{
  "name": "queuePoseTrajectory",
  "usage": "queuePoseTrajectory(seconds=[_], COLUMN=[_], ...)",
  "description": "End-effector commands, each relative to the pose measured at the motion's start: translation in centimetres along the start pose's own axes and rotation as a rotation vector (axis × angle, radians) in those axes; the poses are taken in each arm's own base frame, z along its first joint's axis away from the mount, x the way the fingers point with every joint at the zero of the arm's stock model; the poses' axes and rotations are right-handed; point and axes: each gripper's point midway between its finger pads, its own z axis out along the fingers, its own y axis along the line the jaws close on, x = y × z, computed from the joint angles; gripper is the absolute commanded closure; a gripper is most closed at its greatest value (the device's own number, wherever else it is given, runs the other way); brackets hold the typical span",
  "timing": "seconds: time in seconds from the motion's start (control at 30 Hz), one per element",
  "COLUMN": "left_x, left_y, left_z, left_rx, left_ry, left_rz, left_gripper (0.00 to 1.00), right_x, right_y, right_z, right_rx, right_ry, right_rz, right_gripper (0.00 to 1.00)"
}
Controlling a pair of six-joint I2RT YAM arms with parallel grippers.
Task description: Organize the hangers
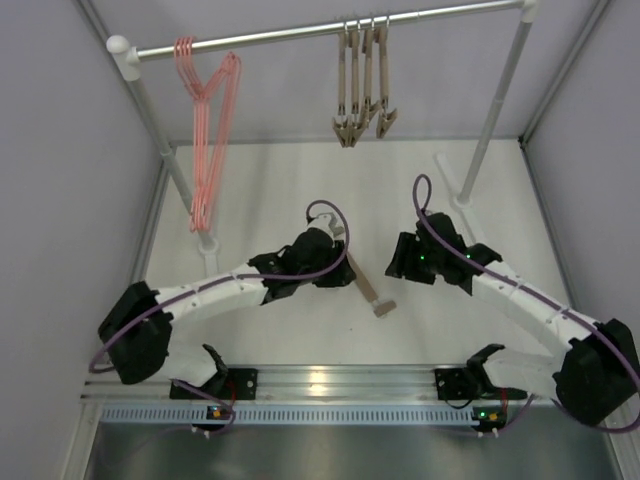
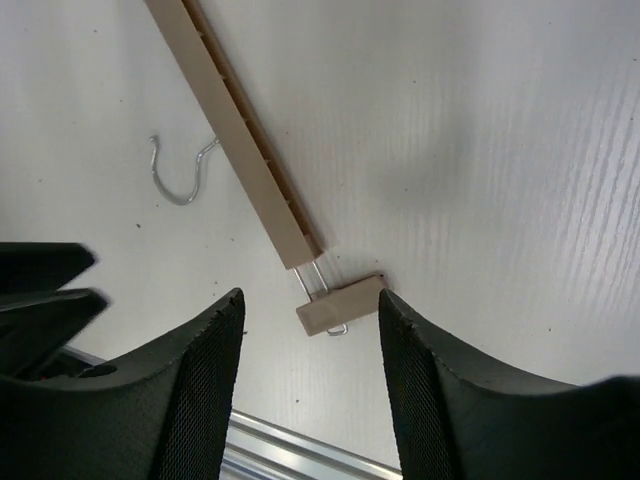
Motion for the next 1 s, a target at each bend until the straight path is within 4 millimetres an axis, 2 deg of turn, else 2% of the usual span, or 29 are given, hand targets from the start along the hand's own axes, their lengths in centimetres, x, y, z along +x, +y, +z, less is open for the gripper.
queuePoseTrajectory(seconds=[0.0,0.03,0.07,0.1,0.13,0.3,0.33,0.4,0.53,0.67,0.83,0.9,0.97], left_x=[-3.1,-3.3,-4.2,-5.1,-5.6,-8.5,-8.7,-9.1,-9.2,-8.8,-8.9,-8.8,-8.8], left_y=[1.3,1.8,1.7,2.9,2.8,4.9,4.7,4.8,4.6,4.6,4.6,4.6,4.7], left_z=[-3.8,-4.5,-5.8,-6.3,-7.5,-11.1,-11.7,-12.8,-13.6,-13.7,-13.7,-13.7,-13.7], left_rx=[-0.033,-0.036,-0.014,-0.029,-0.009,-0.024,-0.013,-0.008,0.006,0.012,0.017,0.019,0.019], left_ry=[-0.103,-0.102,-0.133,-0.152,-0.165,-0.247,-0.250,-0.261,-0.264,-0.253,-0.249,-0.248,-0.248], left_rz=[-0.002,-0.012,-0.020,-0.043,-0.044,-0.066,-0.061,-0.050,-0.030,-0.018,-0.013,-0.010,-0.009], left_gripper=[0.54,0.54,0.54,0.54,0.54,0.53,0.53,0.53,0.53,0.53,0.53,0.53,0.53], right_x=[-2.6,-2.0,-1.3,-1.4,-0.5,0.9,1.4,2.1,4.2,5.9,7.2,7.4,8.0], right_y=[2.0,2.8,2.8,3.0,3.3,4.6,5.3,5.0,5.2,4.3,3.5,3.2,2.4], right_z=[0.7,1.1,2.0,2.5,3.3,5.6,5.8,6.9,8.5,9.9,10.6,10.6,10.7], right_rx=[0.003,-0.007,0.014,0.026,0.040,0.034,0.022,0.052,0.099,0.160,0.196,0.206,0.223], right_ry=[-0.114,-0.100,-0.076,-0.092,-0.068,-0.063,-0.063,-0.053,-0.026,-0.004,0.016,0.016,0.030], right_rz=[-0.092,-0.133,-0.157,-0.178,-0.218,-0.294,-0.316,-0.338,-0.404,-0.436,-0.452,-0.452,-0.450], right_gripper=[0.47,0.48,0.49,0.50,0.50,0.50,0.50,0.50,0.50,0.50,0.51,0.55,0.68])
